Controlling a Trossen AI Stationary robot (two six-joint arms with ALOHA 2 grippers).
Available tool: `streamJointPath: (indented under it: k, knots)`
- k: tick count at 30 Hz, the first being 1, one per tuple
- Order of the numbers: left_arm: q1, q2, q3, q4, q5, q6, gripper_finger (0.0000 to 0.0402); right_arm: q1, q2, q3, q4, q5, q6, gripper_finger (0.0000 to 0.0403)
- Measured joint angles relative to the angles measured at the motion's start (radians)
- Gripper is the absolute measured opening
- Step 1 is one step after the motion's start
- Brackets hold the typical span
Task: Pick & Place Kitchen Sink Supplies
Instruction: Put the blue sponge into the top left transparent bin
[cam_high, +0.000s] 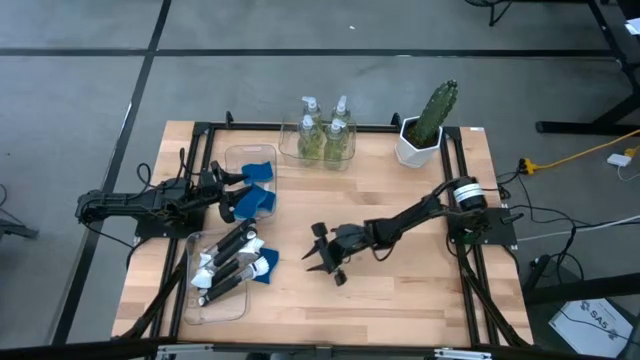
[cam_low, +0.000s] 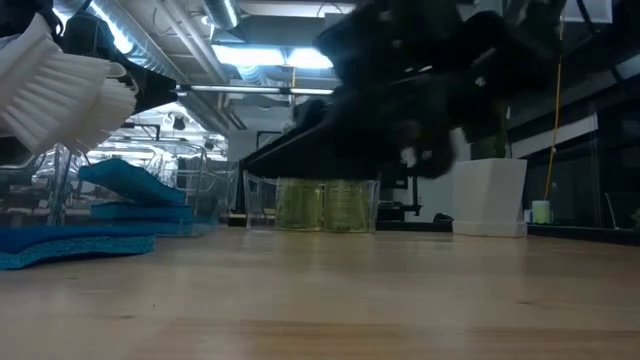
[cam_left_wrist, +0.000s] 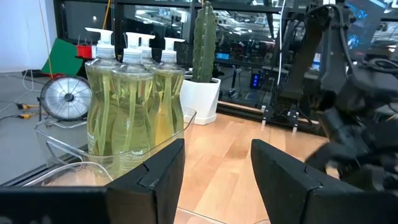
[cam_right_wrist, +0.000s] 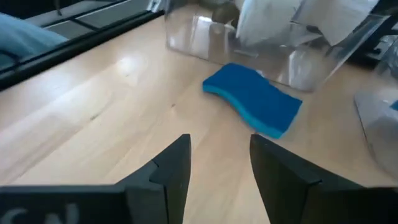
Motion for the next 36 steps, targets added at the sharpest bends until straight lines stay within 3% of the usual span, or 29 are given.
streamJointPath:
  k: [10,14,20,36]
  knots:
    - [0.0,0.0,0.0,0.0,0.0,0.0,0.018,0.011,0.192,0.25,-0.012,0.019,0.028,0.0163]
    - [0.0,0.0,0.0,0.0,0.0,0.0,0.018,0.009,0.251,0.372,-0.15,0.02,0.067,0.0163]
    - [0.0,0.0,0.0,0.0,0.0,0.0,0.018,0.01,0.321,0.535,-0.376,0.019,-0.063,0.0163]
    - [0.0,0.0,0.0,0.0,0.0,0.0,0.018,0.031,0.341,0.581,-0.377,0.057,-0.463,0.0163]
